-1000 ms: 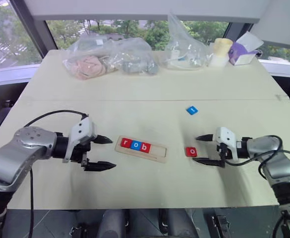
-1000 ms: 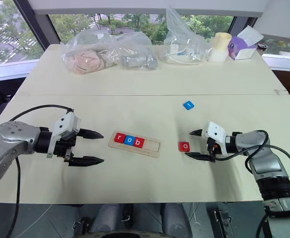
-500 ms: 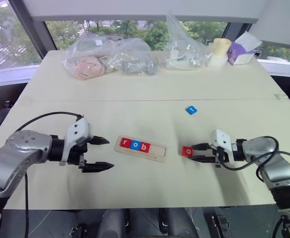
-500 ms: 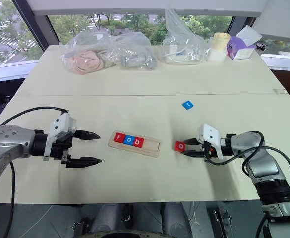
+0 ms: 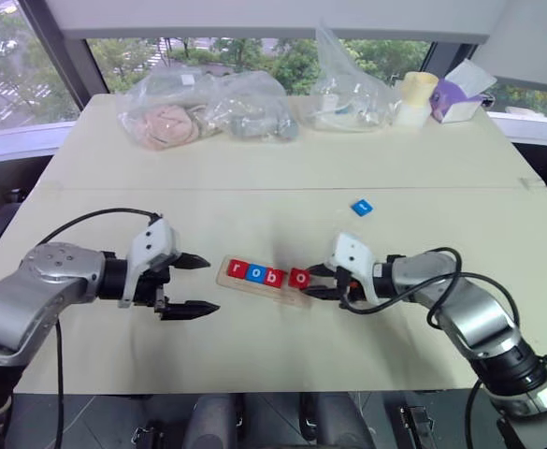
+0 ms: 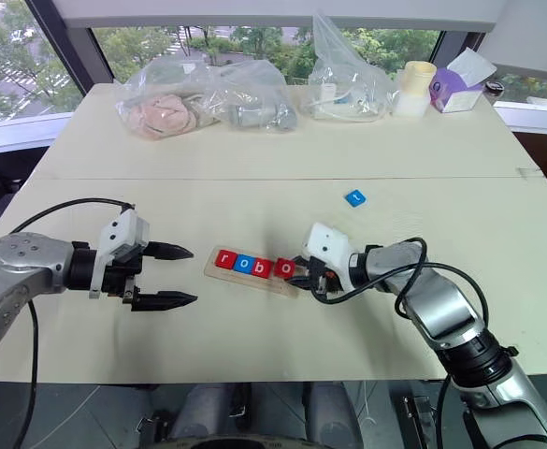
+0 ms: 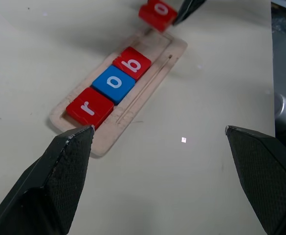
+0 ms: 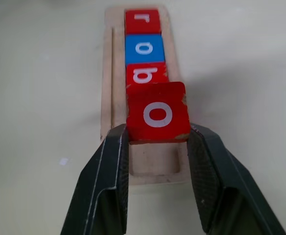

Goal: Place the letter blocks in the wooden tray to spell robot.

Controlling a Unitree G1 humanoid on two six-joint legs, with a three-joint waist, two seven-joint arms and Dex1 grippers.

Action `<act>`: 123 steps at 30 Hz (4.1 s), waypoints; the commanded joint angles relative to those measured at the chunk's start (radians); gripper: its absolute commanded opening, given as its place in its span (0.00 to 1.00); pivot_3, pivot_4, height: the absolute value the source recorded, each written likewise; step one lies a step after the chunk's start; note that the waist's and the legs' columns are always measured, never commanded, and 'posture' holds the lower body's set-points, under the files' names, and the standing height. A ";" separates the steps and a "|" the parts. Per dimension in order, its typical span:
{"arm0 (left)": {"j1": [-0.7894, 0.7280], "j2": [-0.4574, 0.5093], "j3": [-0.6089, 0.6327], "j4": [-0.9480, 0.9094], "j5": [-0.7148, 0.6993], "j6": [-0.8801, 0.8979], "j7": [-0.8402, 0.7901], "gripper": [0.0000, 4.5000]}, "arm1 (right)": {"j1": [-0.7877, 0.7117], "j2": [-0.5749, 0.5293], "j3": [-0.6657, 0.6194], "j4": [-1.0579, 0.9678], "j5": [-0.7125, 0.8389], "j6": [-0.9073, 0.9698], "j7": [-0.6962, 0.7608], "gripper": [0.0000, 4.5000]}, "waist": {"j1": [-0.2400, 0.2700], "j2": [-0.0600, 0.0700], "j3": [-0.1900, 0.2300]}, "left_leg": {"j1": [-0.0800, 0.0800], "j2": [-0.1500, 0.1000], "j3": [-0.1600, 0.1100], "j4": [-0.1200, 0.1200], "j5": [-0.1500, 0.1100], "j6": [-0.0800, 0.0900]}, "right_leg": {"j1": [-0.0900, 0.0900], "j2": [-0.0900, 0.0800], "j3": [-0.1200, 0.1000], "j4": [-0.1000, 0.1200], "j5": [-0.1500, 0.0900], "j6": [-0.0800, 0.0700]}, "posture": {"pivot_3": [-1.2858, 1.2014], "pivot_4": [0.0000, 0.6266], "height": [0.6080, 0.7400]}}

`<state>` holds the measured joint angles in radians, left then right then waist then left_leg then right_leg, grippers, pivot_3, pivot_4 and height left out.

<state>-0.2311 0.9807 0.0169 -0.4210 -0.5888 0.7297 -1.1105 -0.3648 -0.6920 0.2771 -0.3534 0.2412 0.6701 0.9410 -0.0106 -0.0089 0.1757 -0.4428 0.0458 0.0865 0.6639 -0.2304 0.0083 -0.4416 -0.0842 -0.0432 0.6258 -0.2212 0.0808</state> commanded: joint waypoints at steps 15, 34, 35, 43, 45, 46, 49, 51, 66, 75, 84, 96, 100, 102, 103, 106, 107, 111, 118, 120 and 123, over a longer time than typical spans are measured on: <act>0.017 -0.021 0.006 -0.036 -0.007 0.002 0.043 1.00 | -0.034 0.060 0.065 0.012 -0.073 0.007 -0.086 0.24 | 0.000 0.000 0.000 | 0.000 0.000 0.000 0.001 0.000 0.000 | 0.000 0.001 0.000 0.001 0.000 0.000 | 0.52 0.24 0.99; 0.013 -0.038 0.004 -0.034 -0.009 0.006 0.056 1.00 | -0.033 0.076 0.063 -0.027 -0.069 0.026 -0.089 0.90 | 0.000 0.000 0.000 | 0.000 0.000 0.000 0.001 0.000 0.000 | 0.000 0.001 0.000 0.001 0.000 0.000 | 0.52 0.24 0.99; 0.013 -0.038 0.004 -0.034 -0.008 0.007 0.057 1.00 | -0.041 0.078 0.054 -0.032 -0.063 0.029 -0.090 0.99 | 0.000 0.000 0.000 | 0.000 0.000 0.000 0.001 0.000 0.000 | 0.000 0.001 0.000 0.001 0.000 0.000 | 0.52 0.24 0.99; 0.018 -0.033 0.016 -0.038 -0.014 0.011 0.061 1.00 | -0.082 0.087 -0.163 -0.061 0.075 0.051 -0.102 0.99 | 0.001 -0.001 0.000 | 0.000 0.000 0.000 0.001 0.000 0.000 | 0.000 0.001 0.000 0.002 0.000 0.000 | 0.52 0.24 0.99; 0.016 -0.034 0.017 -0.039 -0.020 0.014 0.062 1.00 | -0.050 0.037 -0.158 -0.043 0.025 -0.004 -0.100 0.99 | 0.005 -0.001 0.000 | 0.000 0.000 0.000 0.001 0.000 0.000 | 0.001 0.001 0.000 0.001 0.000 0.000 | 0.52 0.24 0.99; 0.016 -0.034 0.018 -0.039 -0.022 0.014 0.063 1.00 | -0.039 0.021 -0.153 -0.038 0.013 -0.022 -0.098 0.99 | 0.006 -0.001 -0.001 | 0.000 0.000 0.000 0.001 0.000 0.000 | 0.001 0.001 0.000 0.001 0.000 0.000 | 0.52 0.24 0.99; 0.008 -0.036 0.014 -0.037 -0.026 0.015 0.064 1.00 | 0.011 -0.022 -0.121 -0.023 -0.033 -0.089 -0.091 0.99 | 0.001 -0.001 -0.001 | 0.000 0.000 0.000 0.001 0.000 0.000 | 0.001 0.001 0.000 0.001 0.000 0.000 | 0.52 0.24 0.99; 0.001 -0.037 0.012 -0.036 -0.030 0.016 0.062 1.00 | 0.034 -0.021 -0.109 -0.016 -0.043 -0.107 -0.094 0.99 | -0.002 -0.001 -0.001 | 0.000 0.000 0.000 0.001 0.000 0.000 | 0.000 0.001 0.000 0.001 0.000 0.000 | 0.52 0.24 0.99; -0.017 -0.029 0.018 -0.028 -0.038 0.025 0.060 1.00 | 0.062 0.027 -0.019 0.082 -0.149 -0.212 -0.138 0.99 | 0.000 -0.001 -0.001 | 0.001 0.000 0.000 0.002 0.000 0.000 | 0.001 0.003 0.001 0.003 0.000 0.000 | 0.52 0.24 0.99; -0.017 -0.029 0.021 -0.031 -0.040 0.029 0.067 1.00 | 0.015 0.100 0.003 0.104 -0.168 -0.225 -0.151 0.99 | -0.002 -0.001 -0.001 | 0.001 0.000 0.000 0.002 0.000 0.000 | 0.000 0.003 0.001 0.003 0.000 0.000 | 0.52 0.24 0.99; -0.014 -0.027 0.028 -0.027 -0.041 0.027 0.067 1.00 | 0.009 0.009 -0.151 0.066 -0.079 -0.174 -0.099 0.99 | 0.001 -0.001 -0.001 | 0.001 0.000 0.000 0.002 0.000 0.000 | 0.001 0.002 0.001 0.003 0.000 0.000 | 0.52 0.24 0.99; -0.084 -0.082 0.015 0.030 -0.015 0.005 0.107 1.00 | -0.308 0.190 -0.353 0.769 -0.049 -0.182 -0.337 0.99 | -0.004 -0.002 -0.001 | 0.002 0.000 0.002 0.002 0.001 -0.001 | 0.001 0.004 0.001 0.003 0.001 -0.001 | 0.52 0.24 0.99; -0.078 -0.096 0.044 0.009 -0.042 0.034 0.126 1.00 | -0.392 0.237 -0.354 0.964 -0.065 -0.255 -0.365 0.99 | -0.008 -0.002 -0.001 | 0.002 -0.001 0.003 0.002 0.001 -0.001 | 0.000 0.004 0.002 0.004 0.002 -0.001 | 0.52 0.24 0.99; -0.072 -0.095 0.051 0.001 -0.045 0.038 0.136 1.00 | -0.417 0.245 -0.346 1.036 -0.083 -0.304 -0.372 0.99 | -0.008 -0.001 -0.001 | 0.002 0.000 0.003 0.002 0.001 -0.001 | 0.000 0.005 0.002 0.004 0.002 -0.001 | 0.52 0.24 0.99; -0.070 -0.098 0.058 -0.002 -0.048 0.040 0.147 1.00 | -0.431 0.251 -0.343 1.077 -0.092 -0.330 -0.377 0.99 | -0.008 -0.001 -0.001 | 0.002 0.000 0.003 0.002 0.001 -0.001 | 0.000 0.005 0.002 0.004 0.002 -0.001 | 0.52 0.24 0.99; -0.073 -0.118 0.094 -0.008 -0.069 0.053 0.191 1.00 | -0.464 0.266 -0.324 1.186 -0.123 -0.402 -0.374 0.99 | -0.008 -0.002 -0.001 | 0.002 0.000 0.003 0.002 0.001 -0.001 | 0.000 0.005 0.002 0.004 0.002 -0.001 | 0.52 0.24 0.99; -0.076 -0.125 0.103 -0.009 -0.071 0.054 0.205 1.00 | -0.470 0.269 -0.319 1.207 -0.131 -0.418 -0.372 0.99 | -0.008 -0.002 -0.001 | 0.002 0.000 0.002 0.002 0.001 -0.001 | 0.001 0.005 0.002 0.004 0.002 -0.001 | 0.52 0.24 0.99; -0.094 -0.157 0.115 -0.003 -0.057 0.042 0.260 1.00 | -0.475 0.273 -0.317 1.240 -0.144 -0.460 -0.363 0.69 | -0.008 -0.002 -0.001 | 0.003 0.000 0.002 0.002 0.001 -0.001 | 0.002 0.005 0.003 0.004 0.002 -0.001 | 0.52 0.24 0.99; -0.089 -0.167 0.090 -0.007 -0.063 0.042 0.259 1.00 | -0.423 0.256 -0.334 1.133 -0.150 -0.427 -0.405 0.28 | -0.007 -0.002 -0.001 | 0.003 0.000 0.002 0.002 0.002 -0.001 | 0.002 0.005 0.003 0.004 0.003 0.001 | 0.52 0.24 0.99; -0.080 -0.165 0.080 -0.015 -0.061 0.039 0.252 1.00 | -0.363 0.244 -0.374 0.944 -0.117 -0.338 -0.440 0.28 | -0.003 -0.002 -0.001 | 0.003 0.000 0.002 0.002 0.002 -0.001 | 0.002 0.005 0.003 0.004 0.003 0.001 | 0.52 0.24 0.99; -0.078 -0.181 0.086 -0.007 -0.052 0.013 0.258 1.00 | -0.200 0.264 -0.455 0.499 -0.070 -0.080 -0.558 0.28 | 0.005 -0.001 -0.001 | 0.001 0.001 0.001 0.002 0.002 -0.001 | 0.001 0.004 0.002 0.004 0.002 0.000 | 0.52 0.24 0.99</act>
<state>-0.3018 0.8070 0.0892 -0.4118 -0.6408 0.7706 -0.8524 -0.5890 -0.4223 -0.1184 0.3658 0.1357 0.4755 0.4443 -0.0061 -0.0099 0.1751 -0.4421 0.0469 0.0869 0.6655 -0.2289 0.0069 -0.4411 -0.0809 -0.0407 0.6302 -0.2191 0.0815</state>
